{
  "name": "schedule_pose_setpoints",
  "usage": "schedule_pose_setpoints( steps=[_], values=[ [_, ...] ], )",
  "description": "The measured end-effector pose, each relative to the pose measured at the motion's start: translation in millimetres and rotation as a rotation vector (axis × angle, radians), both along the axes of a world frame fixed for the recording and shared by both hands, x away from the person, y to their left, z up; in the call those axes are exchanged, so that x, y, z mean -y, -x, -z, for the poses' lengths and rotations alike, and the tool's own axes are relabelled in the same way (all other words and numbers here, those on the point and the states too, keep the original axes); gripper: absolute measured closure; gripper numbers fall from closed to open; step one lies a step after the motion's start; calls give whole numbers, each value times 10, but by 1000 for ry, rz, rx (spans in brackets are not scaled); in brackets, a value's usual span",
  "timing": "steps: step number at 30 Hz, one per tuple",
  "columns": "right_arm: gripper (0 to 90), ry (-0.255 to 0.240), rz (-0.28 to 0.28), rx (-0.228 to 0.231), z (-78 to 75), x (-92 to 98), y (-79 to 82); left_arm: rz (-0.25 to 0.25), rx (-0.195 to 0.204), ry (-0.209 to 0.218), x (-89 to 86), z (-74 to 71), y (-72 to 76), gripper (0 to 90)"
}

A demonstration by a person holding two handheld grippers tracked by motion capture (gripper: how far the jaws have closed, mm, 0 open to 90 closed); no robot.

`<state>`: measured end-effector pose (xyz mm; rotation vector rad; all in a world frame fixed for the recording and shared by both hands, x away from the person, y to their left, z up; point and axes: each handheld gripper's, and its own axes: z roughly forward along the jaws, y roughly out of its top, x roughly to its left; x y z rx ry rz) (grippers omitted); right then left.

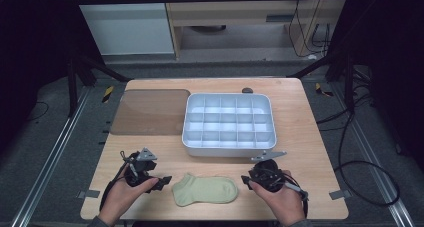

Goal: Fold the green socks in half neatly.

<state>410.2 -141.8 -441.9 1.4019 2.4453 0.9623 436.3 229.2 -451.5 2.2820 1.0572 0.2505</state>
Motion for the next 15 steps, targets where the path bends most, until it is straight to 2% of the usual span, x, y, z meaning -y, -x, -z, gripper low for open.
schedule_pose_setpoints(
  steps=[3,7,8,15],
  values=[
    [704,-10,-24,-18,31,-129,-7,24,3,-12,122,-13,32,239],
    [693,-8,-29,-47,107,-251,-37,50,-8,-35,229,16,45,254],
    [683,-11,-22,-66,127,-271,-44,50,-8,-35,229,16,45,258],
    [640,-5,-19,-101,220,-327,-76,54,-19,-54,253,53,39,278]
  ],
)
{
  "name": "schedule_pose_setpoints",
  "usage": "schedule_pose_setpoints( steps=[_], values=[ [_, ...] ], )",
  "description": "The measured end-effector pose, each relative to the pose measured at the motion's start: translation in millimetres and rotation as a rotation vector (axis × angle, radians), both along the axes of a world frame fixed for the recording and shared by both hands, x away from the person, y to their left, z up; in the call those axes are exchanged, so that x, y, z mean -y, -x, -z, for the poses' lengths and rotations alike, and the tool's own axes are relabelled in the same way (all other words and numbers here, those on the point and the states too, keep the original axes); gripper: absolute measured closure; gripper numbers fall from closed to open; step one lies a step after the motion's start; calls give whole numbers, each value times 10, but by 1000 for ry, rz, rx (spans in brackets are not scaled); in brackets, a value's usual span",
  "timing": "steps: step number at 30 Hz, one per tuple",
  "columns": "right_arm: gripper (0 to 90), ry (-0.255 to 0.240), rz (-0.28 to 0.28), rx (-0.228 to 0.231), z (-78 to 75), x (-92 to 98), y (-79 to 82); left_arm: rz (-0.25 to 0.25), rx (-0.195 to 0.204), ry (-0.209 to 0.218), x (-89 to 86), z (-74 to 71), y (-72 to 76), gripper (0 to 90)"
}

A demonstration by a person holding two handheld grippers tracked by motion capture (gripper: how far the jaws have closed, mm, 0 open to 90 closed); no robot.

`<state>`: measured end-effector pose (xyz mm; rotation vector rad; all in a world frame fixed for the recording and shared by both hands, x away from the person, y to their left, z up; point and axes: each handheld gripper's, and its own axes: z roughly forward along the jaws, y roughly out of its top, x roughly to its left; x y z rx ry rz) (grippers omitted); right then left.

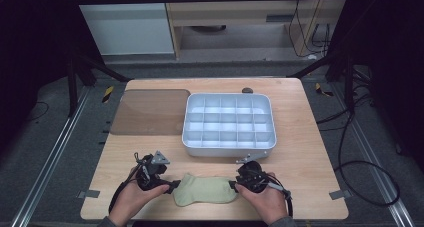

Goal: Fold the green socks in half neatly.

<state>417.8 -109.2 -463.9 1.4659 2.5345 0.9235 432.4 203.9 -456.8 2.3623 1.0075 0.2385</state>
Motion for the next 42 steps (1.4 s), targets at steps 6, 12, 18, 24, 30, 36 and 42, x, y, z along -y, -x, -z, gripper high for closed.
schedule_pose_setpoints(
  steps=[6,12,18,24,30,36,42],
  values=[
    [644,16,-9,-34,64,-24,27,10,-11,-2,32,27,16,321],
    [731,25,-28,-45,126,-45,40,29,-30,-24,91,78,0,365],
    [815,32,-43,-31,105,-62,61,68,-52,-56,152,141,-15,478],
    [856,29,-52,-24,88,-54,77,83,-80,-57,91,175,-27,551],
    [871,44,-65,-15,87,-80,72,106,-92,-50,96,182,-23,605],
    [799,37,-55,0,65,-74,91,125,-89,-57,125,179,-10,678],
    [654,31,-32,23,22,-57,157,145,-90,-56,150,180,6,766]
  ],
)
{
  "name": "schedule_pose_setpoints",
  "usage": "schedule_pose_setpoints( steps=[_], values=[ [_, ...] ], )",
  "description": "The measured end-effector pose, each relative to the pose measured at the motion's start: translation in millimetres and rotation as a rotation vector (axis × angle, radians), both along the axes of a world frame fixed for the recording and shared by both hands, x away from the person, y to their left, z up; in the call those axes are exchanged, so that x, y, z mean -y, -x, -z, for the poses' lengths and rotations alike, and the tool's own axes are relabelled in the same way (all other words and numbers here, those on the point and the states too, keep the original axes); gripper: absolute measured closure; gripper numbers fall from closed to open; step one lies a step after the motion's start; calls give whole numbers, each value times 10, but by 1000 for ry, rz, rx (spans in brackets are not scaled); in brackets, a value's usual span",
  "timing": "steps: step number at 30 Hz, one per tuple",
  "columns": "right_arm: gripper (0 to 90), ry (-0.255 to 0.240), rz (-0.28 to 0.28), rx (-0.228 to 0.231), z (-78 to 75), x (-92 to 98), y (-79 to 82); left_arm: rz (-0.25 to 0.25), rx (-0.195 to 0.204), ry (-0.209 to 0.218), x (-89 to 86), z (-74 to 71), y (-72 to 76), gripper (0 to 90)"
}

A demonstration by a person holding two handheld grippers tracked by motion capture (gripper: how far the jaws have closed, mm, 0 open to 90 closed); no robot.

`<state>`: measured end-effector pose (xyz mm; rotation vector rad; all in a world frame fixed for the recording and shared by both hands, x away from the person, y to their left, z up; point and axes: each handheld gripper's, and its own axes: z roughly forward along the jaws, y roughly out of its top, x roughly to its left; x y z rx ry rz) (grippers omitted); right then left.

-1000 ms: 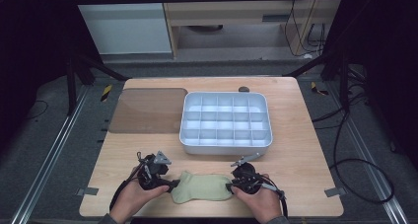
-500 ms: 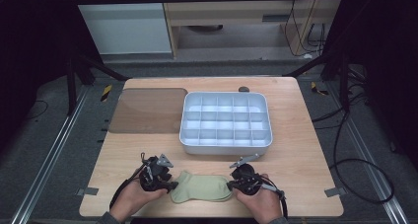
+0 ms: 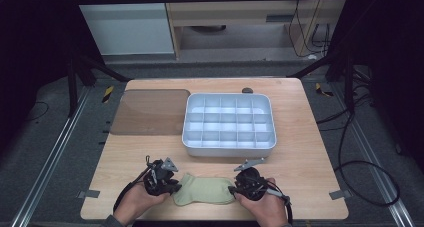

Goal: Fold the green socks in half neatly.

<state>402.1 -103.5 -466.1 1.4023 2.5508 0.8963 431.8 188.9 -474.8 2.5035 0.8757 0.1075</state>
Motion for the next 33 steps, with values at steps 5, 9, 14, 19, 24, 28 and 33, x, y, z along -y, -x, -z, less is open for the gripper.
schedule_pose_setpoints(
  steps=[5,9,14,19,24,28,33],
  values=[
    [604,9,3,-7,27,-1,15,1,1,6,-1,3,5,785],
    [625,9,5,-25,67,-24,-16,0,1,12,-9,6,5,792],
    [719,15,-7,-38,101,-39,-30,-2,4,15,-11,6,6,797],
    [865,7,-24,-38,102,-34,-23,-3,7,17,-20,3,7,798],
    [876,7,-40,-35,92,-12,-14,-5,6,29,-38,-8,4,799],
    [877,6,-35,-26,81,-8,-17,-3,5,31,-44,-12,6,799],
    [877,5,-40,-23,65,-31,-19,-8,8,32,-62,-27,4,798]
  ],
)
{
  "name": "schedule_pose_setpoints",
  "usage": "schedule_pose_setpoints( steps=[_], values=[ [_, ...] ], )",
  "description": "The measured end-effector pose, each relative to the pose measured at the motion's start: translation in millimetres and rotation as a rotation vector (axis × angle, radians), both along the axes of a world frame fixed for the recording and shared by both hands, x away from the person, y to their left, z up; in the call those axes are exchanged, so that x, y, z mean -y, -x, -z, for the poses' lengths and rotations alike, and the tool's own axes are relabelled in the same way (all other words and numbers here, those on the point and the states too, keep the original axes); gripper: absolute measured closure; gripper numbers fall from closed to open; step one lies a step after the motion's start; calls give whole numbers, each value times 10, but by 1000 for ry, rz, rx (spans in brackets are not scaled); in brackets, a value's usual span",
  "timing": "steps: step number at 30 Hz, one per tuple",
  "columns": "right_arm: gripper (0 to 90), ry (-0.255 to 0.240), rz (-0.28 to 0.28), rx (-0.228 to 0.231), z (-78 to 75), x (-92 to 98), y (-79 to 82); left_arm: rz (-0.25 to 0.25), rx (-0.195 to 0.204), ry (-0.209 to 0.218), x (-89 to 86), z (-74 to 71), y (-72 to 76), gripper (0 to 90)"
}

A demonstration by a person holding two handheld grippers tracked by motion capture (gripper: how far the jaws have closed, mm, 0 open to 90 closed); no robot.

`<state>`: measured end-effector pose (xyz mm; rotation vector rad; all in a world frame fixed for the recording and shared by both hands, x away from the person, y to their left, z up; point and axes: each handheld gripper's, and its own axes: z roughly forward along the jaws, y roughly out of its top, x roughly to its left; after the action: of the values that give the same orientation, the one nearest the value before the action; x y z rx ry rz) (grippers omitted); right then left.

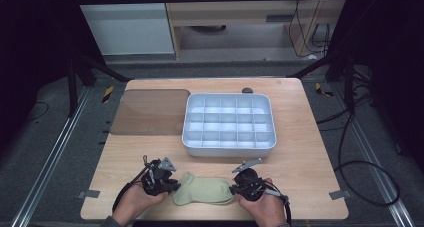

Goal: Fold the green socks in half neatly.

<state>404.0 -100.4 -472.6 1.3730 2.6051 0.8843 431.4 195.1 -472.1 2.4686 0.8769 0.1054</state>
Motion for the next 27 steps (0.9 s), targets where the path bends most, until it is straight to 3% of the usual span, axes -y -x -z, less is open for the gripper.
schedule_pose_setpoints(
  steps=[27],
  values=[
    [875,-8,-10,48,-118,-194,-40,0,14,23,-96,-252,-36,797]
  ],
)
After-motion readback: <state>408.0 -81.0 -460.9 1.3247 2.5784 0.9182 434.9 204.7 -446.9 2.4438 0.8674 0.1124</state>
